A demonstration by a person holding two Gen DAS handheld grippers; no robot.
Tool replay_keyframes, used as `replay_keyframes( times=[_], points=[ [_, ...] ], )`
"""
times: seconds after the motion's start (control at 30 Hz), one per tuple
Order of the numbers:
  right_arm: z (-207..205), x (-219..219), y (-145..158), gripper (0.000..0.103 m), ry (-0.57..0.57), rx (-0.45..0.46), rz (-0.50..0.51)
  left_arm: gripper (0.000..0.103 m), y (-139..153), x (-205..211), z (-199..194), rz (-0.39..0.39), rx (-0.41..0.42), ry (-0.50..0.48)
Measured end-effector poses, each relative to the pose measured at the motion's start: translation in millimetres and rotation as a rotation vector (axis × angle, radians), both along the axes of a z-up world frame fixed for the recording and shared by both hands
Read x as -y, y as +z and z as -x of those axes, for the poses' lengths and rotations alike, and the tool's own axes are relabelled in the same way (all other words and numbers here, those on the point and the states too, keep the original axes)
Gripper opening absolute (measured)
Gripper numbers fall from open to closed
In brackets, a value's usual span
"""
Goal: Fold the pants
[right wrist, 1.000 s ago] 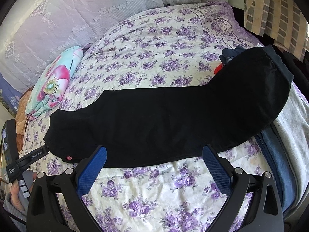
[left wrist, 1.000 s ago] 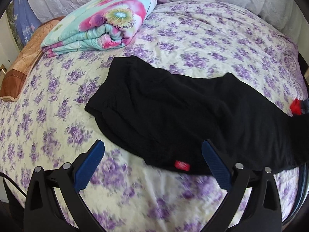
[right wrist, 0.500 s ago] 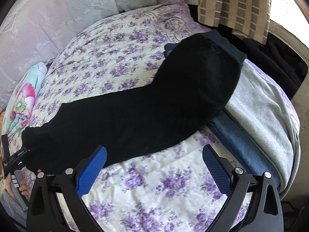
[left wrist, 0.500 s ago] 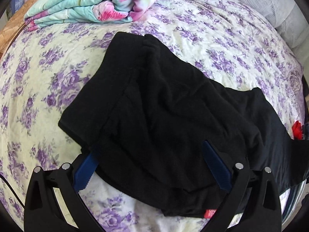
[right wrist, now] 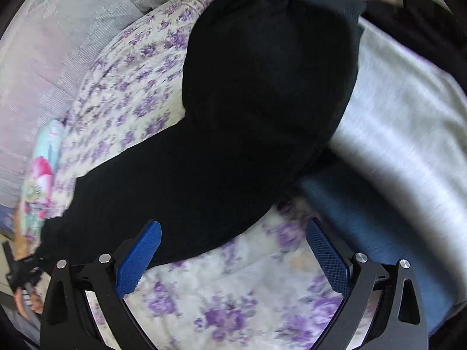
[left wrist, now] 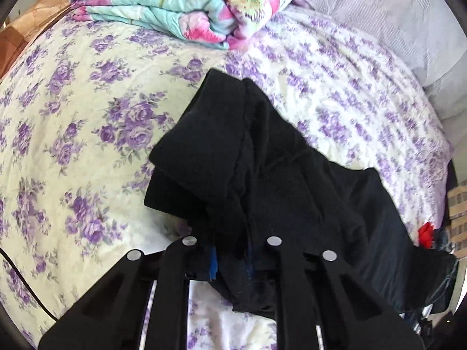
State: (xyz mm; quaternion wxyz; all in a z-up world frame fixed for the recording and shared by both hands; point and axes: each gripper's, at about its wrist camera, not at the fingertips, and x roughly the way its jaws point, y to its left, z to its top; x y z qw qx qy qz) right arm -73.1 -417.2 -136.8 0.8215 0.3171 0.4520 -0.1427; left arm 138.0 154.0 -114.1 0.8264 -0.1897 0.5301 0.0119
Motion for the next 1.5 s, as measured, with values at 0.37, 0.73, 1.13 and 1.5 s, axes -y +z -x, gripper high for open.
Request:
replay_keyframes(
  times=[0.37,0.73,1.13,1.5],
  points=[
    [-47,1,-13,0.011,0.196,0.127,-0.136,0.012,63,-40,75,-0.035,0.083,0.184],
    [-1,-92,-2,0.011,0.410,0.044,-0.215,0.013,41,-148,188,-0.108,-0.031,0.336],
    [71,-63,18,0.029,0.097,0.105,-0.129,0.022,19,-196,187,-0.054,-0.040,0.299],
    [64,13,6,0.027,-0.027,0.076,-0.017,0.074,77,-156,208,-0.312,0.079,0.264]
  ],
)
